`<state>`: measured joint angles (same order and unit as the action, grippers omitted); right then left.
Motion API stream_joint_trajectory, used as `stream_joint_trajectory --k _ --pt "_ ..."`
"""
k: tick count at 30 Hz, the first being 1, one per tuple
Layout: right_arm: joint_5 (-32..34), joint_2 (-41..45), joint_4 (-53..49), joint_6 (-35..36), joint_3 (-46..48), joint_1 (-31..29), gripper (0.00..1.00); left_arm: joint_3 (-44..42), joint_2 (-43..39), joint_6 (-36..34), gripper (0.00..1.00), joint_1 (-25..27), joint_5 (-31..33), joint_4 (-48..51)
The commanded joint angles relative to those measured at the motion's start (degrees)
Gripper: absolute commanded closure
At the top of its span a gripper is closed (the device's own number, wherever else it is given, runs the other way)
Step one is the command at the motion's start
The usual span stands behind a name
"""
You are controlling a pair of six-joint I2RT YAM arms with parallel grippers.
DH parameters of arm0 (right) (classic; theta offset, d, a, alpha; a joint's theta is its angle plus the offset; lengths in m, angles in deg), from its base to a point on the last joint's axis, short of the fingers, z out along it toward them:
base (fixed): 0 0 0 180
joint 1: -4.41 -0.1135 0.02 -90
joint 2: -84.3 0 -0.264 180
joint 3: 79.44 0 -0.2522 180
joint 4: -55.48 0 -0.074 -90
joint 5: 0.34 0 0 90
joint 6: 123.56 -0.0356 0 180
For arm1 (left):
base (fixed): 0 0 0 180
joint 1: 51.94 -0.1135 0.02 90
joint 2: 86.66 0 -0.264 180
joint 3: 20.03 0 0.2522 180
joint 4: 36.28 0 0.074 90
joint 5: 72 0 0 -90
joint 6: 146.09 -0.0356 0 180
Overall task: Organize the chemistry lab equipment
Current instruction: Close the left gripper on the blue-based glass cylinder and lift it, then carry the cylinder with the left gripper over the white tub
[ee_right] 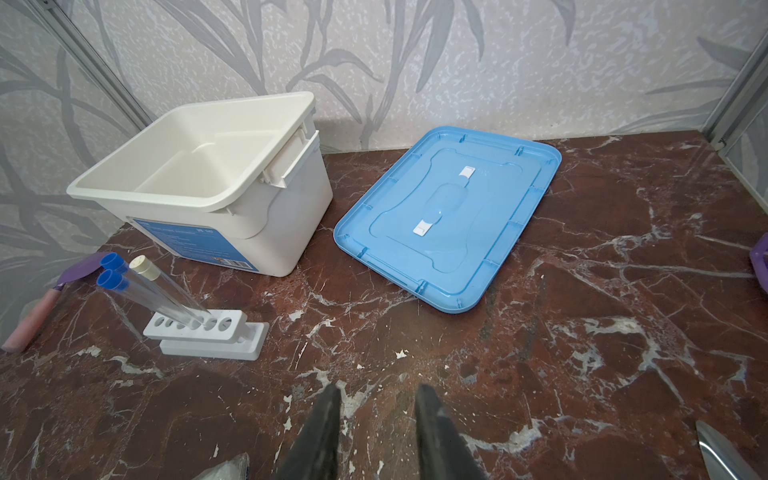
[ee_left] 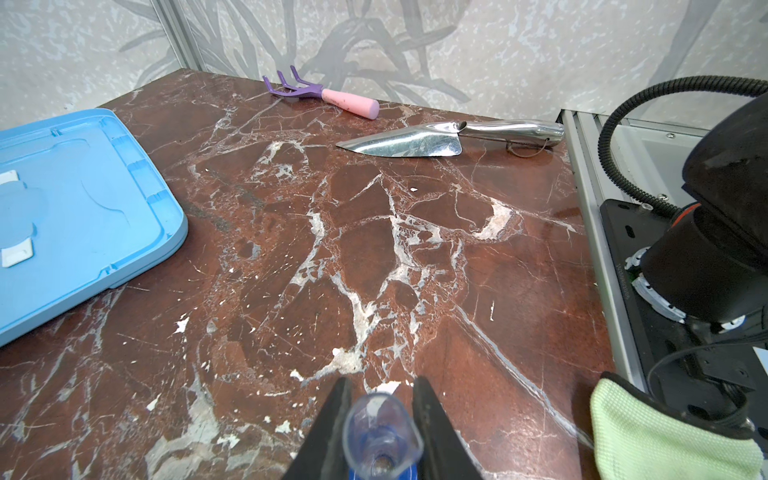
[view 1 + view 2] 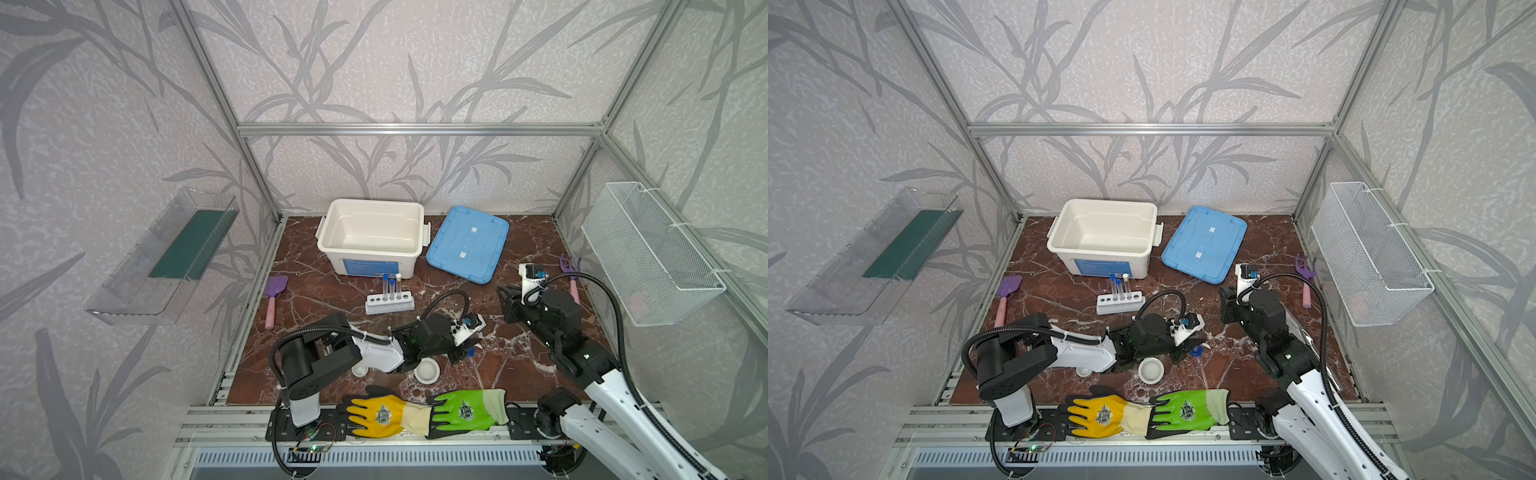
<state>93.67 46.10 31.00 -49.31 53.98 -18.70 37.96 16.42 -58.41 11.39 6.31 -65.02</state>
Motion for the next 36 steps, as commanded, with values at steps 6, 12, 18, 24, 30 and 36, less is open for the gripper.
stream_joint_trajectory --k 6,12,18,24,30,36 --pt "0.55 0.6 1.42 -0.61 0.91 0.42 0.69 -1.3 -0.77 -0.04 0.76 -0.2 0.61 -0.92" --pt "0.82 1.17 1.21 -0.6 1.09 0.44 0.69 -1.23 -0.89 -0.29 0.79 -0.18 0.61 -0.63" --pt "0.91 1.28 1.15 -0.69 1.18 0.53 0.7 -1.1 -1.24 -0.74 0.82 -0.19 0.87 -0.34" --pt "0.74 1.28 1.07 -0.6 1.09 0.62 0.7 -0.62 -2.8 -0.92 0.82 -0.45 0.48 2.64" --pt "0.56 1.17 1.08 -0.61 1.0 0.71 0.7 0.69 -7.0 -1.52 0.82 -2.2 -0.66 8.48" --pt "0.47 1.06 1.31 -0.69 1.0 0.79 0.7 4.51 -13.35 -2.34 0.81 -5.46 -2.29 17.26"
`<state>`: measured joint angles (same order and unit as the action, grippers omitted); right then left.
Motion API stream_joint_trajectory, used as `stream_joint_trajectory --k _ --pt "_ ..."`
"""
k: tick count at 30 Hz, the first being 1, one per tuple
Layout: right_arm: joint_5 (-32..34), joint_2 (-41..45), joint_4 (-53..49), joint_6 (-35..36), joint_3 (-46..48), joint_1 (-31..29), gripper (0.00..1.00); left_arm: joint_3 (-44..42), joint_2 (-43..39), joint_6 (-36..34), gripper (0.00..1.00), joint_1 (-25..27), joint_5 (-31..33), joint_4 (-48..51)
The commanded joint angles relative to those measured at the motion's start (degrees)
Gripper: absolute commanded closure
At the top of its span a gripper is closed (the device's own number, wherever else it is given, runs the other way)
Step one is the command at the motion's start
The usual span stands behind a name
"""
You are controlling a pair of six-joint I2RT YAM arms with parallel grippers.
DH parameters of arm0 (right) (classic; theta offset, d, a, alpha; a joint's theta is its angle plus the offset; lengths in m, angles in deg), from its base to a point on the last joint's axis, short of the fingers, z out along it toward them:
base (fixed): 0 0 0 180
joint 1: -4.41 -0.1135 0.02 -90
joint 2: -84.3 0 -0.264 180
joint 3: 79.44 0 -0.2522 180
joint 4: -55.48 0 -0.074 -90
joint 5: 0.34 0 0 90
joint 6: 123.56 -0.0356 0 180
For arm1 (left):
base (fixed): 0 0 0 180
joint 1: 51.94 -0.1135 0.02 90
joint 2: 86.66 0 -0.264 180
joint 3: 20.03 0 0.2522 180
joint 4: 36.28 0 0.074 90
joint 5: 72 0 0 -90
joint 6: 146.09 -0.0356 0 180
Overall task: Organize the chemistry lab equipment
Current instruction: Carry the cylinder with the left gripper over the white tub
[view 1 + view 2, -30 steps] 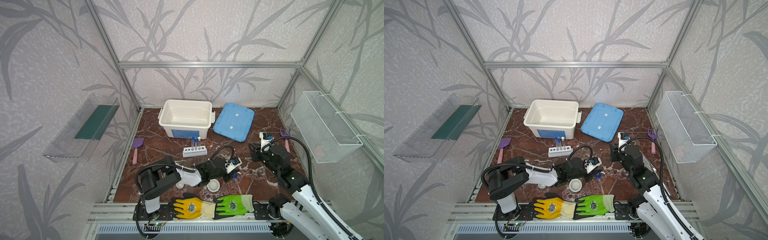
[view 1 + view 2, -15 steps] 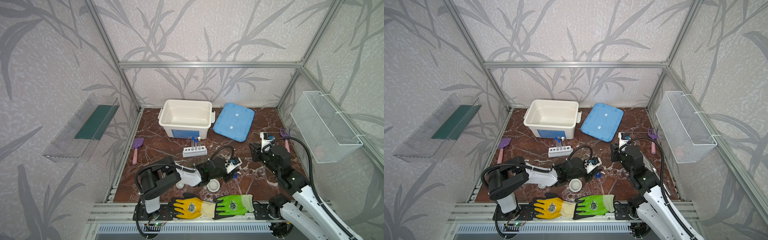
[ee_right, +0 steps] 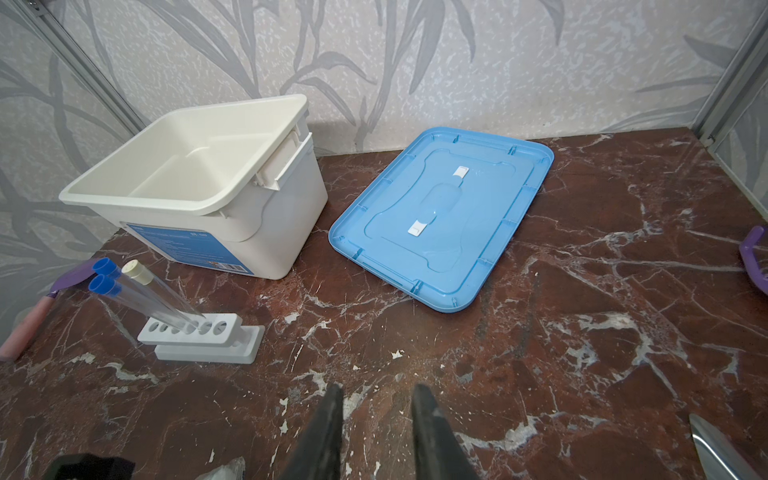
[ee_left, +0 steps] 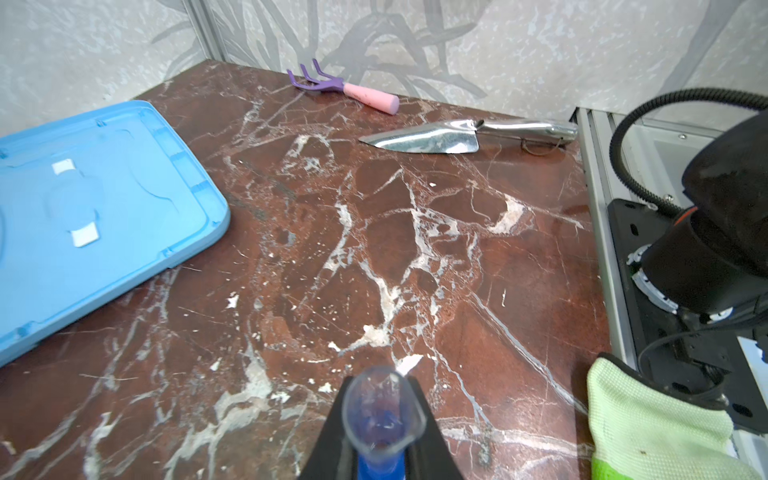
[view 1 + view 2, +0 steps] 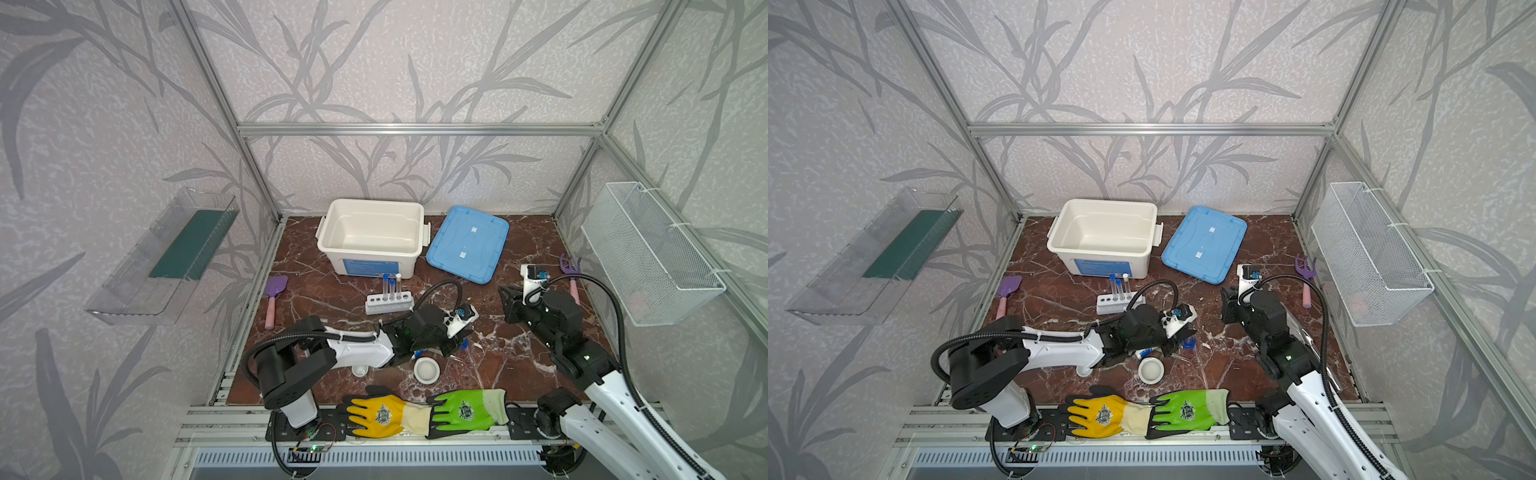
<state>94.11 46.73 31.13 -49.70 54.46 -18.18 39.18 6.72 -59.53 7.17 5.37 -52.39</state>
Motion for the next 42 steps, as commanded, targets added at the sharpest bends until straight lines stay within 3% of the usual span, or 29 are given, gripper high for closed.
stream_joint_trajectory --k 1,9,14,23,31,42 --pt "0.03 0.35 1.35 -0.31 0.52 0.31 0.7 3.94 -4.87 -1.47 0.81 -1.89 -1.65 5.73" --pt "-0.53 -0.33 2.56 -0.55 0.35 0.35 0.7 11.66 -11.08 -2.86 0.81 -5.77 -2.07 16.72" --pt "-1.27 -1.24 3.27 -0.47 -0.09 0.35 0.7 16.31 -12.99 -3.87 0.8 -8.89 2.79 22.19" --pt "-2.51 -2.56 4.29 -0.8 -0.52 0.44 0.7 23.88 -15.58 -3.96 0.8 -19.24 7.32 27.65" --pt "-3.67 -3.72 5.57 -1.09 -0.62 0.44 0.7 27.66 -15.06 -4.34 0.79 -30.62 13.16 28.46" --pt "-4.34 -5.77 6.85 -1.27 -0.92 0.44 0.7 26.66 -6.15 -0.67 0.79 -44.11 12.07 17.93"
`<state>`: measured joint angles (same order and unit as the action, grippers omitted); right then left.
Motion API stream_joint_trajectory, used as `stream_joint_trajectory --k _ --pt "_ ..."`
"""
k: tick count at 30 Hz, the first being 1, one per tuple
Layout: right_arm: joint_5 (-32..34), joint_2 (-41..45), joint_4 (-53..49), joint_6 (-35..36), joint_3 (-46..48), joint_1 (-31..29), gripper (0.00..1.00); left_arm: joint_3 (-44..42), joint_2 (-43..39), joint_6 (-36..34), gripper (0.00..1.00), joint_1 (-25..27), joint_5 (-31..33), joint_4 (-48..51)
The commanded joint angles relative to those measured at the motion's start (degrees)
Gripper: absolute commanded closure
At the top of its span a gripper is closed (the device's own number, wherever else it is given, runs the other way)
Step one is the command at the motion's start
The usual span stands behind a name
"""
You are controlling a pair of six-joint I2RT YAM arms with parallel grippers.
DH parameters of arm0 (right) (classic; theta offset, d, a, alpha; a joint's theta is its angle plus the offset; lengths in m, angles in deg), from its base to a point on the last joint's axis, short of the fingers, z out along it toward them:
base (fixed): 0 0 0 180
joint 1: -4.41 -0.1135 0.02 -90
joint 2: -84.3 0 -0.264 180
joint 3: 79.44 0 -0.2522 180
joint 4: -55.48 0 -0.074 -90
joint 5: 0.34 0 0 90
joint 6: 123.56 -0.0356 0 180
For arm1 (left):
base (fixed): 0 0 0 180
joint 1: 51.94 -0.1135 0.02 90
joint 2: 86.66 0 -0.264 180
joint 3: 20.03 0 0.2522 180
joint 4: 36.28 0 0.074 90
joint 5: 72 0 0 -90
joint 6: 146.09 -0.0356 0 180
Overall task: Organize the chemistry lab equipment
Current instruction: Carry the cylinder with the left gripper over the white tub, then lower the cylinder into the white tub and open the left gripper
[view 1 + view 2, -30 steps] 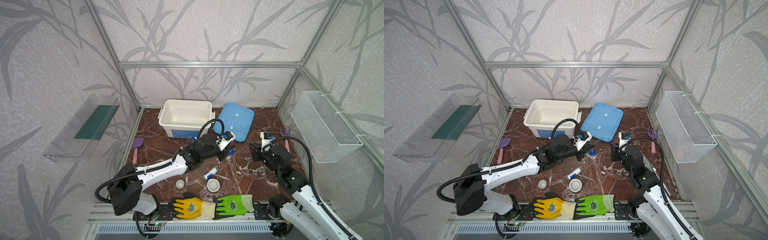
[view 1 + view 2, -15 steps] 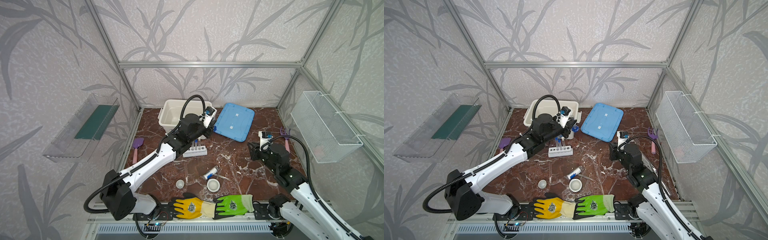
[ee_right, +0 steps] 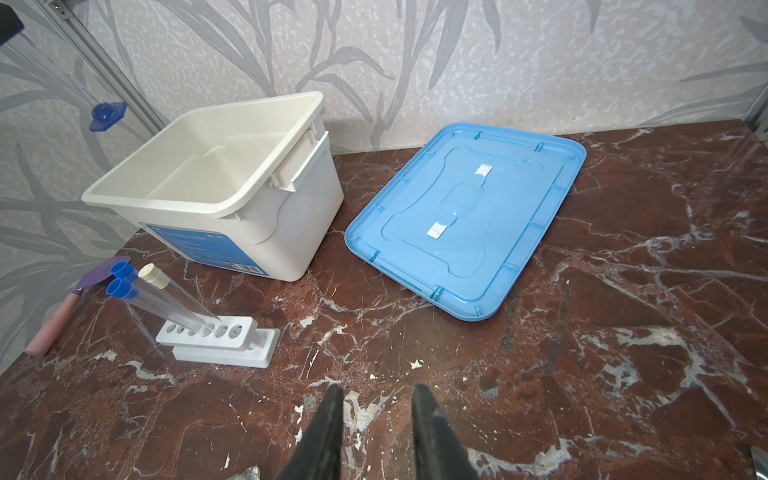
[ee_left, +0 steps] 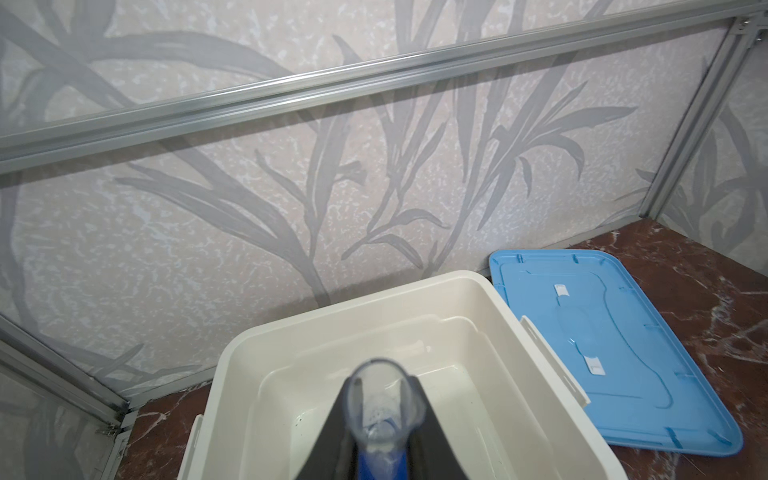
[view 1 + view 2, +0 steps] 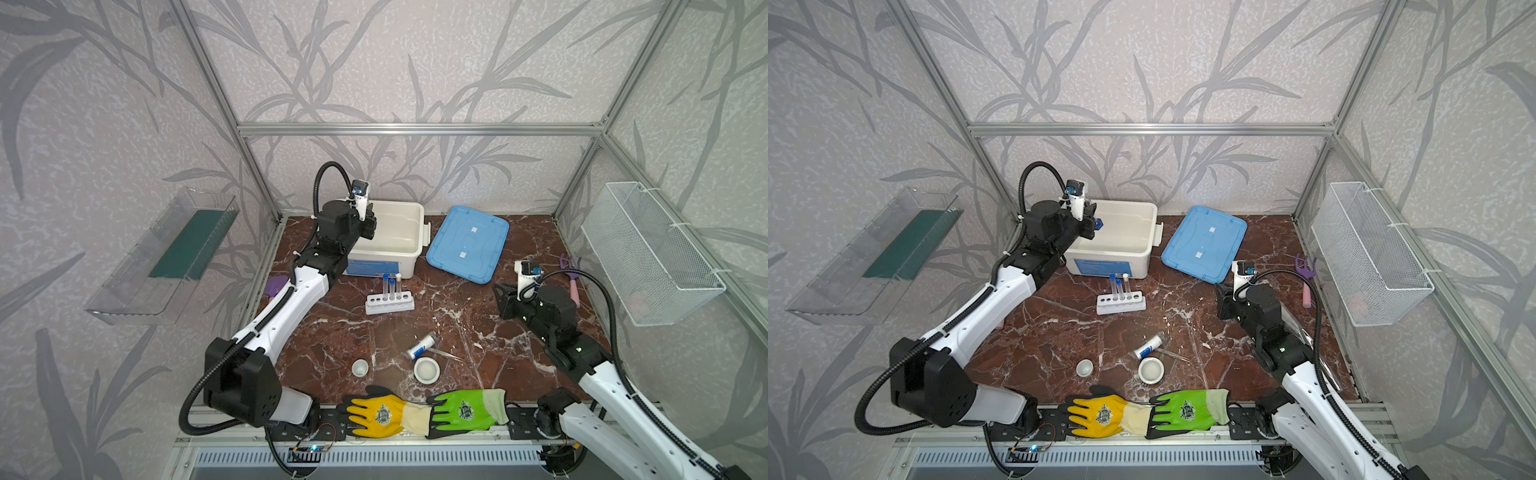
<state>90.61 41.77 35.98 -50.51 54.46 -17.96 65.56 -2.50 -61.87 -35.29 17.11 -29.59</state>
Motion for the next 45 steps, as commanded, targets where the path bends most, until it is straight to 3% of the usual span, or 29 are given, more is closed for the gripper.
stream_joint_trajectory --k 1,9,18,33,45 --pt "-0.95 -1.2 2.05 -0.54 -1.08 0.22 0.7 0.68 4.59 1.35 0.79 -2.0 0.87 -5.56" --pt "-0.21 -1.82 1.26 0.18 -2.03 0.31 0.7 7.73 17.59 0.97 0.79 -5.84 2.18 -6.63" --pt "0.19 -2.81 0.8 0.23 -2.55 0.6 0.7 14.89 27.32 2.85 0.8 -8.88 -0.57 -7.54" --pt "0.28 -4.81 0.67 0.69 -3.26 1.19 0.7 15.24 34.52 4.39 0.79 -9.78 -4.23 -14.9" --pt "-0.42 -5.77 1.02 0.42 -3.26 1.86 0.7 17.48 37.95 4.37 0.8 -10.1 0.93 -15.38"
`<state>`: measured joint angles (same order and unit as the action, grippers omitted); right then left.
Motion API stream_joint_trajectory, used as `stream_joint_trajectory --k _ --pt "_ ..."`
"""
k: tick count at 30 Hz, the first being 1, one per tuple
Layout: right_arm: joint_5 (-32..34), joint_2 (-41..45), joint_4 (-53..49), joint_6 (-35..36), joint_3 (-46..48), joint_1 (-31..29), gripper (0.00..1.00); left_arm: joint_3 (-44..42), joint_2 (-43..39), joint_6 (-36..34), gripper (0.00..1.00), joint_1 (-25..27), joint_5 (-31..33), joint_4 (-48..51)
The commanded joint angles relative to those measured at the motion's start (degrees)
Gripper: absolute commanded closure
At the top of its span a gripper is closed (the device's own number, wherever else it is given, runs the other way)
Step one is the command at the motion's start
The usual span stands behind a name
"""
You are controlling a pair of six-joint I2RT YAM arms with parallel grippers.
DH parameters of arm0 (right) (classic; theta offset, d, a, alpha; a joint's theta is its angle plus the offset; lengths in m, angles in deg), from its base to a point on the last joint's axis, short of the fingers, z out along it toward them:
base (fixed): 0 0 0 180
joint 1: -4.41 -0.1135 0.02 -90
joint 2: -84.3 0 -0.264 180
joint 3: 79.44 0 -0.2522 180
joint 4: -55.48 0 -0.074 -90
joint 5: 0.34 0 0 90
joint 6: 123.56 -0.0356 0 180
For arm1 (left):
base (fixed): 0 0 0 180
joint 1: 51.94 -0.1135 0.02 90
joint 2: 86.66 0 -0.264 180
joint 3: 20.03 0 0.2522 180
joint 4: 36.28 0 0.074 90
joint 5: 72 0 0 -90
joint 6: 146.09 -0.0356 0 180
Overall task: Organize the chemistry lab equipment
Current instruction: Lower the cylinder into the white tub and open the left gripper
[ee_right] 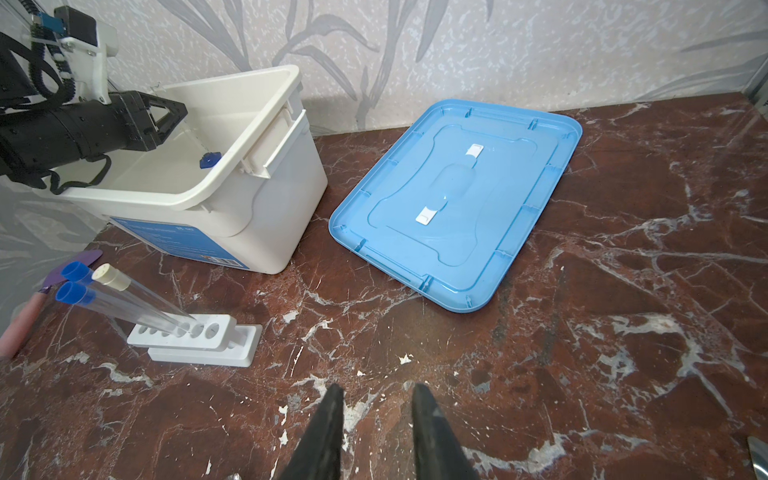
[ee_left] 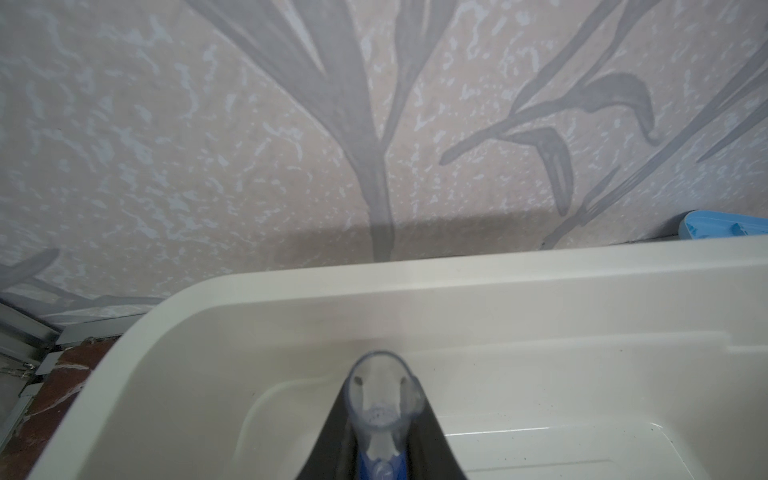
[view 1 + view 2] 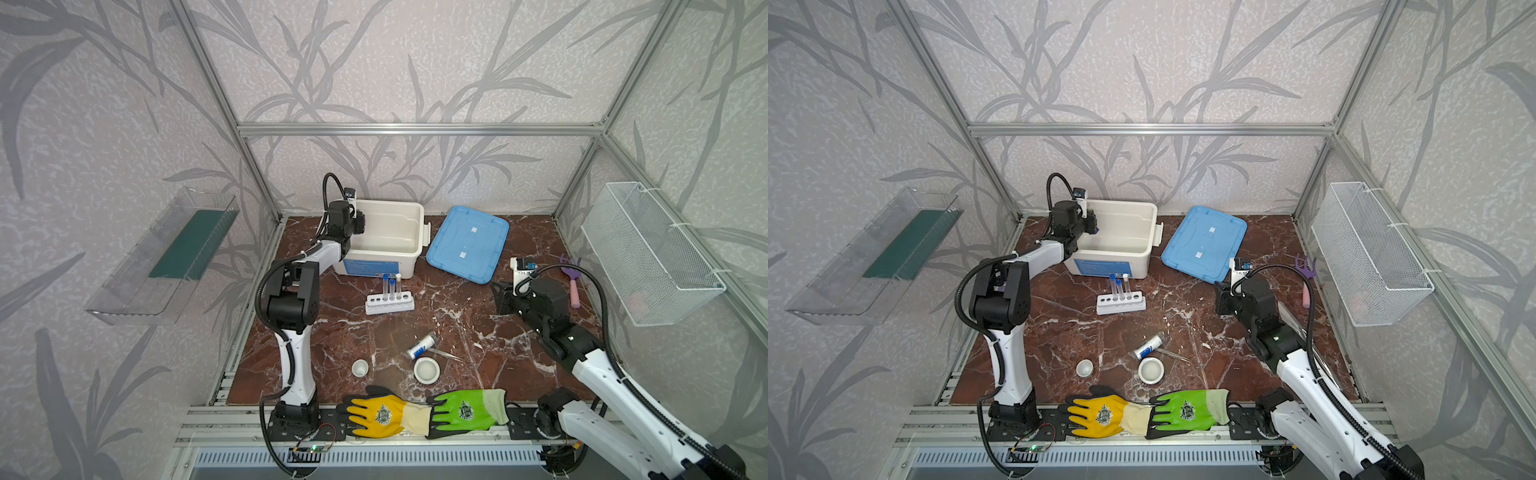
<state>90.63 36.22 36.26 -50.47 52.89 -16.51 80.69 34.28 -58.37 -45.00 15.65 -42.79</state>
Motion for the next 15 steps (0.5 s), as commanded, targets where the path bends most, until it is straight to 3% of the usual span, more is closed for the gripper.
stream_joint_trajectory --k 1,15 --pt "-0.53 -0.26 0.79 0.29 -1.6 0.49 0.7 2.45 1.49 0.99 0.8 -0.44 2.59 -2.23" --pt "-0.97 -0.35 1.12 0.14 -1.09 0.97 0.7 0.39 4.78 2.97 0.79 -0.79 4.97 -5.82"
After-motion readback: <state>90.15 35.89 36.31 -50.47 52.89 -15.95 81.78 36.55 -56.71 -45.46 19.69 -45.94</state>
